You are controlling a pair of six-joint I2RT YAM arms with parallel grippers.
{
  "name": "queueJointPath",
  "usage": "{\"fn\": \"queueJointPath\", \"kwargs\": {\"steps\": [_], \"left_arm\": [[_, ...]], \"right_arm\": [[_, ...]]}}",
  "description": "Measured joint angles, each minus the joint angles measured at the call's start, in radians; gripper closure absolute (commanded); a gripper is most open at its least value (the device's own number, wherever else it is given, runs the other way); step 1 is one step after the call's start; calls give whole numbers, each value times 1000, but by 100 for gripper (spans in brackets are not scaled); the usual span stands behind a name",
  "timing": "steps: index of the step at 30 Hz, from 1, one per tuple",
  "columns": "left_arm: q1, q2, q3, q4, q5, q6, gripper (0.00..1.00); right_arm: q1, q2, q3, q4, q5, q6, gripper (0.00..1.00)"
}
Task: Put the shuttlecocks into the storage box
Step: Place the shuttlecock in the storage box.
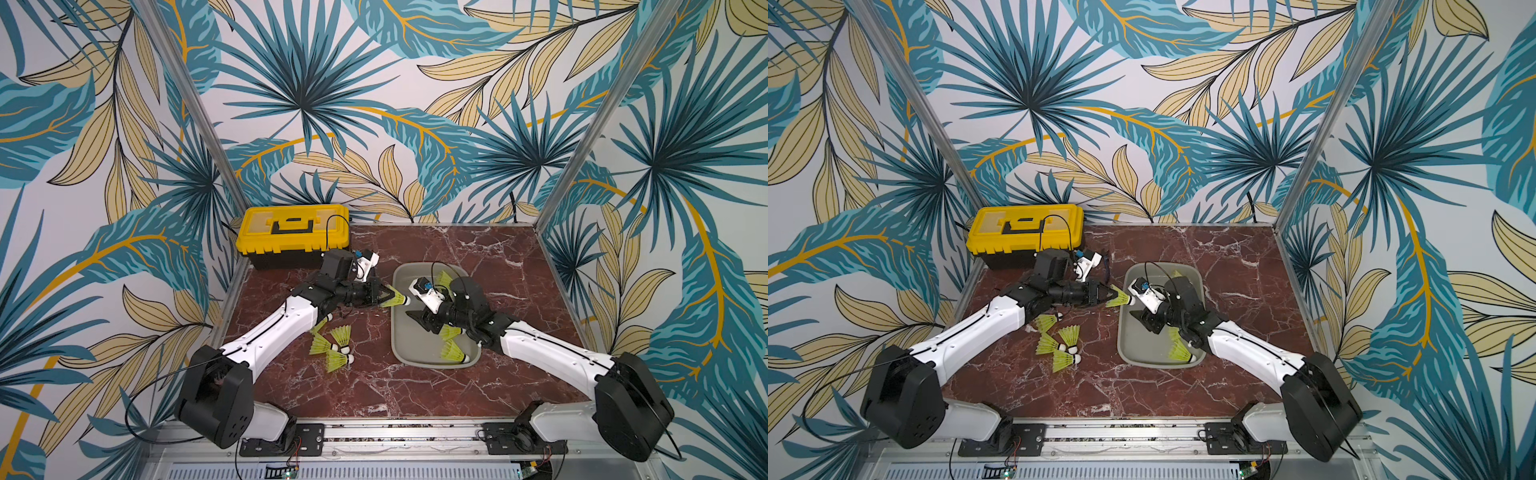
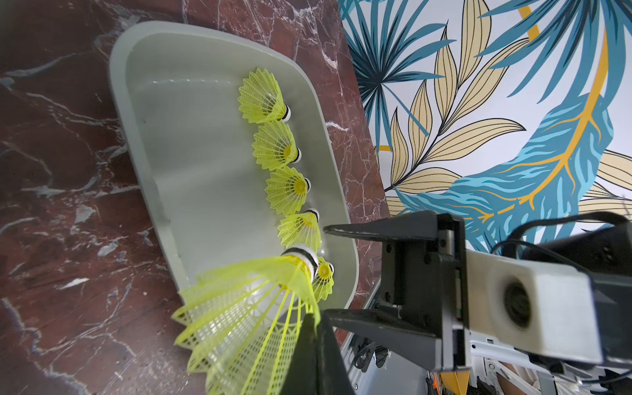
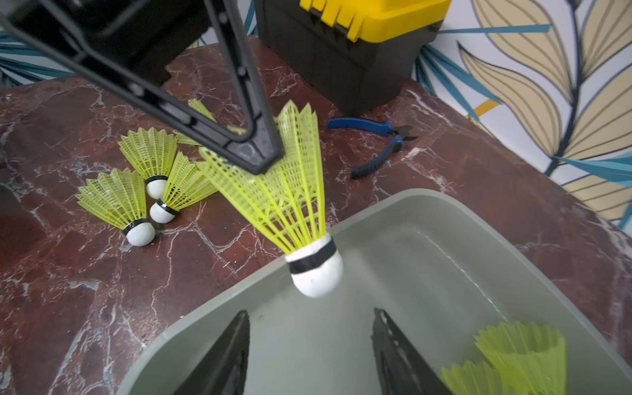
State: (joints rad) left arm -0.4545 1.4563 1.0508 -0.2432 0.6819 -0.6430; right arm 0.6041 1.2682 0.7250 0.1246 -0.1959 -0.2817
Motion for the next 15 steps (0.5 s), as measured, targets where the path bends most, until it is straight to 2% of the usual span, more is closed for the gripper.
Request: {"fn": "queueJointPath", "kwargs": {"steps": [9,15], "left_arm": [[-41,150,127,31,-42,15,100],[-56,293,221,58,-47,40,100]], "right_arm": [[0,-300,-153,-2,242,92,41],[0,-463,-217,-20,347,159,41]]}}
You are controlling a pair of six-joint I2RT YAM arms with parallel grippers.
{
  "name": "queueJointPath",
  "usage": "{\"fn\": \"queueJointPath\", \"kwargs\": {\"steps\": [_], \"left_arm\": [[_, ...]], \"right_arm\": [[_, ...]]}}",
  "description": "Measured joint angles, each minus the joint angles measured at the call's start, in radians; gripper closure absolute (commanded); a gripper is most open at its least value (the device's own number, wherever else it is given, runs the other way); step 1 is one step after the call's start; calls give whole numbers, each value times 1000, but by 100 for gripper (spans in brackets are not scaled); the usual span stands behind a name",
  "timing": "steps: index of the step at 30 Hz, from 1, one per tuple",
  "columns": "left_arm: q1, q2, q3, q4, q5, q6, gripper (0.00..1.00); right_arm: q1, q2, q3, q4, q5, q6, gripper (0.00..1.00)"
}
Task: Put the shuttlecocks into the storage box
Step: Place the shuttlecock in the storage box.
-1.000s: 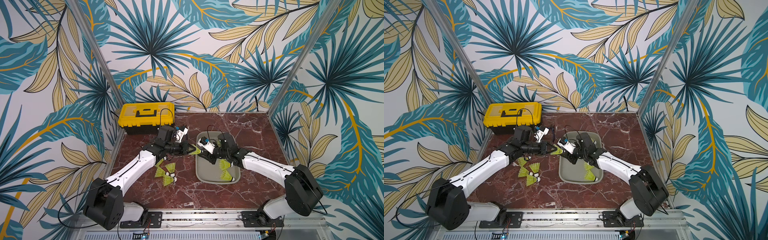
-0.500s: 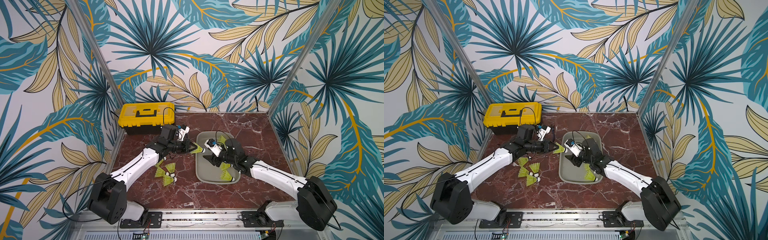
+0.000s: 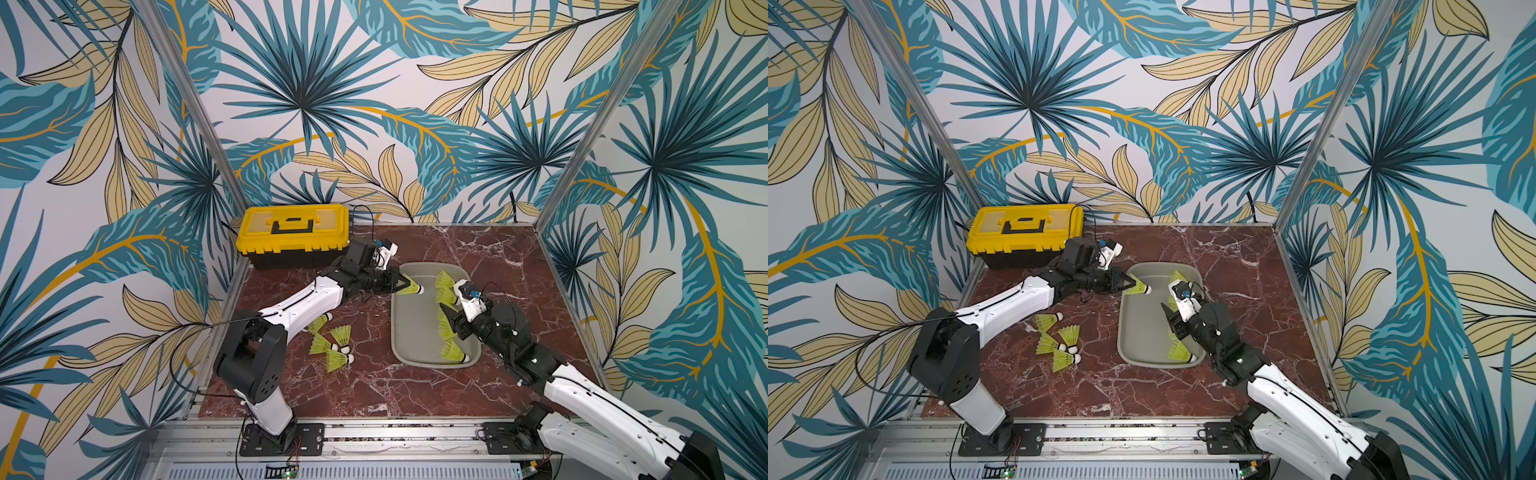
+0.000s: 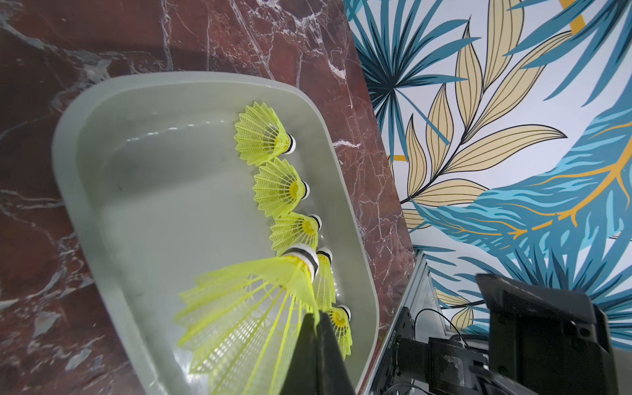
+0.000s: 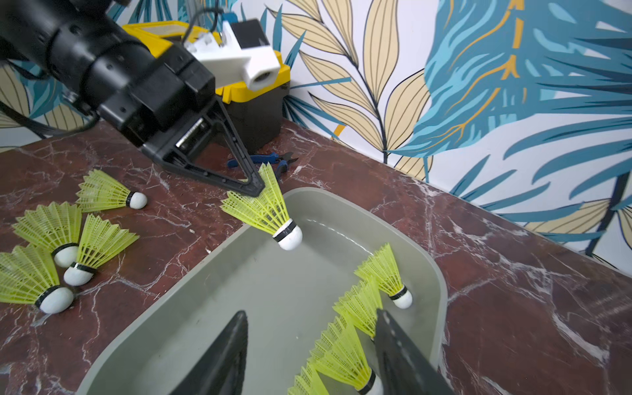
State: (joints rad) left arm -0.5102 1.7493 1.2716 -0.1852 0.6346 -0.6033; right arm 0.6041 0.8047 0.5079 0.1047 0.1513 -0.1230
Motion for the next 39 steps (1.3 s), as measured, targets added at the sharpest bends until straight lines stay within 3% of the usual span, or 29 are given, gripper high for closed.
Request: {"fn": "queueJointPath", "kwargs": {"steps": [13,39], "left_arm": [[-6,224,157,16,-3,73,100],[7,361,267,-34,-99,91,100]], "right_arm": [[0,-89,-36,-55,62,31,41],[0,-103,-61,-76,73,64,41]]}}
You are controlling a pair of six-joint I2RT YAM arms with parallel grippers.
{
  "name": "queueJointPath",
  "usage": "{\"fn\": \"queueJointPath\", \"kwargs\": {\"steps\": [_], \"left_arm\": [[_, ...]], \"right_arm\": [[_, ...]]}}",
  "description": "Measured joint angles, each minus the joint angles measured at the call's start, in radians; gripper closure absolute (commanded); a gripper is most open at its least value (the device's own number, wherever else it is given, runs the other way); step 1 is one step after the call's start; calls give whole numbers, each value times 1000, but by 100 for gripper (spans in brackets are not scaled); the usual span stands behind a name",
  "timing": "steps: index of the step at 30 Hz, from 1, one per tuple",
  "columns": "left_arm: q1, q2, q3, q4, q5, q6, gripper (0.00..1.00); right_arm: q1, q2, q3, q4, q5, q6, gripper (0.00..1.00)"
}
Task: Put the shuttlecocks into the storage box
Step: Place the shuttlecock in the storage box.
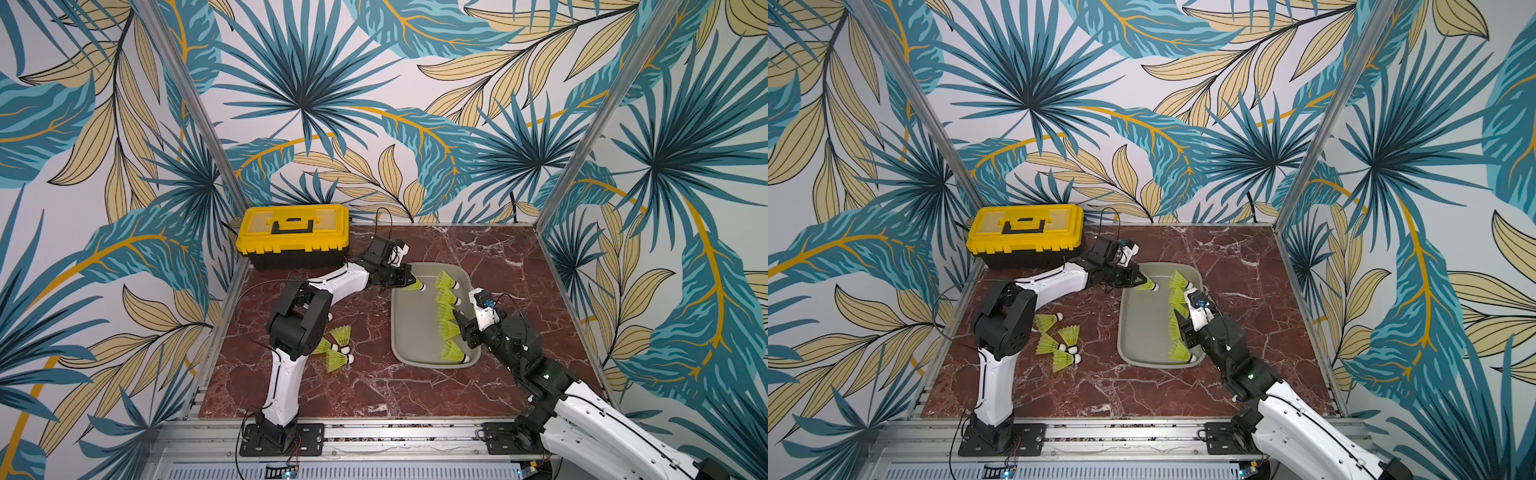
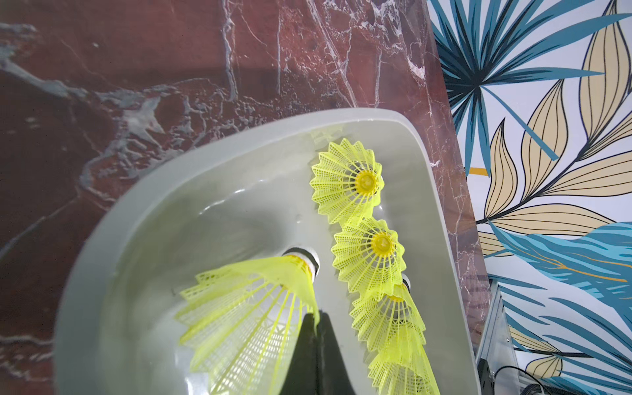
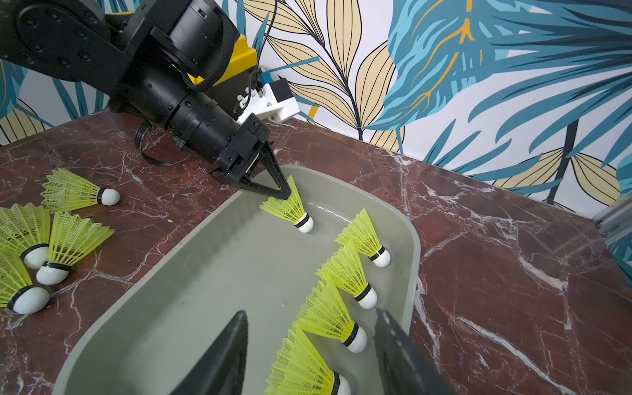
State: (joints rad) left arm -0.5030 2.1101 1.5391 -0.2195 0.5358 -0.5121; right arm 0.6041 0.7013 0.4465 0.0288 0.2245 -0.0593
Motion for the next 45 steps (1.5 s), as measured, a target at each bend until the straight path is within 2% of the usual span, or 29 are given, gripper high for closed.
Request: {"fn": "queueJointPath", "kwargs": {"steps": [12,20,27,30,45], "left_arm": [[3,11,9,-19,-32,8,100],[3,46,58,-30,-45,10,96],[3,64,68,-55,-64,22,81],[3,65,68,-64,-69,24,77],[3,65,90,-96,-76,38,68]], "right_arm": [[0,-4,-6,-4,0,3,40],[0,-9,-6,-7,0,3,40],[0,-19,-6,-13,0,3,41],[0,-20,-6,-13,1,3,41],[0,-26,-11,-21,11,3,41]]}}
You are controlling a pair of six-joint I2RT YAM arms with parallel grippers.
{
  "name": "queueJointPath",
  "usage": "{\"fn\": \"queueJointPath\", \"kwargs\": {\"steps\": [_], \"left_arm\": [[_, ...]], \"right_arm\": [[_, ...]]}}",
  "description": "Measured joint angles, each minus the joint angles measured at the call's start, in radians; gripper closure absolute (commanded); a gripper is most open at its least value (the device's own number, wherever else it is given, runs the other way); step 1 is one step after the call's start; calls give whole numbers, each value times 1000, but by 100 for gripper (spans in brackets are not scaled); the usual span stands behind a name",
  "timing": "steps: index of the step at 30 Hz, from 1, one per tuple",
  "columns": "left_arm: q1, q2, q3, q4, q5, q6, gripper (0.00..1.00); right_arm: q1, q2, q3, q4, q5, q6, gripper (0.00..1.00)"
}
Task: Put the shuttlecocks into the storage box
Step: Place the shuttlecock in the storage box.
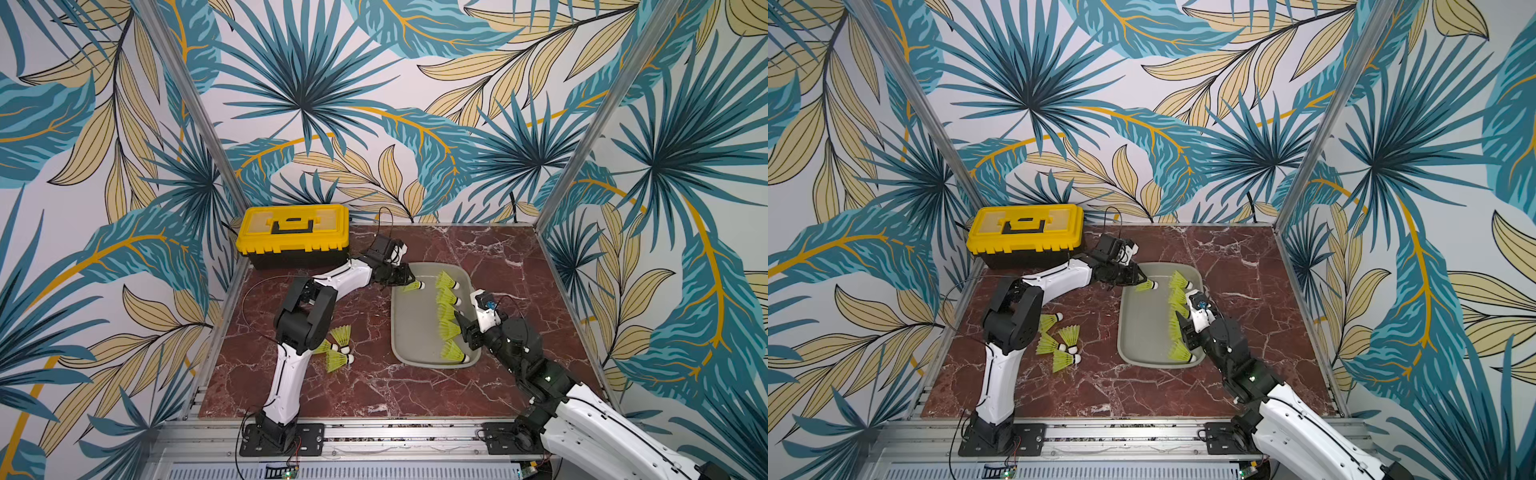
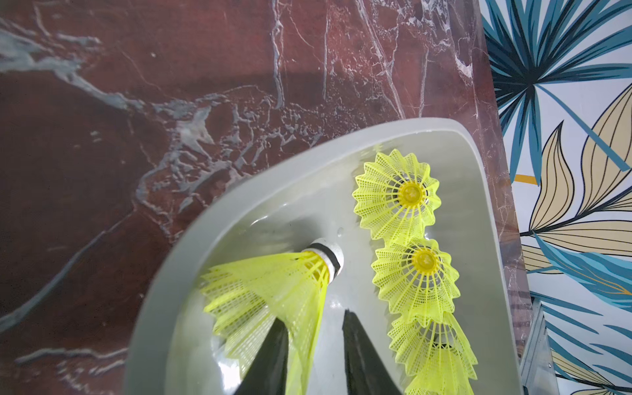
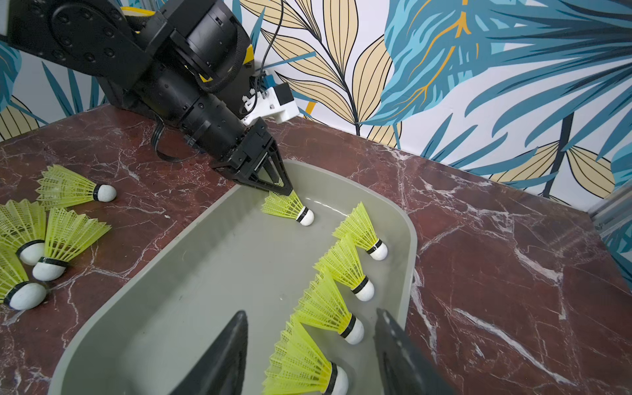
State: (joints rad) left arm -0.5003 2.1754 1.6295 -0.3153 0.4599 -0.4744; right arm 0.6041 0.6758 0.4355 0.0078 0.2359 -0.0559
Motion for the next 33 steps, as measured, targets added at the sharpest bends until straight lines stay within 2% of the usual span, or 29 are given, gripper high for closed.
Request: {"fn": "queueJointPath", "kwargs": {"steps": [15,33], "left_arm": [[0,0,15,-23,-9,18,64],[0,-43,40,-101,-85,71,57]], "right_arm": [[0,-16,-8,-7,8,0,41],[0,-21,-12,-11,11,0,40]]}}
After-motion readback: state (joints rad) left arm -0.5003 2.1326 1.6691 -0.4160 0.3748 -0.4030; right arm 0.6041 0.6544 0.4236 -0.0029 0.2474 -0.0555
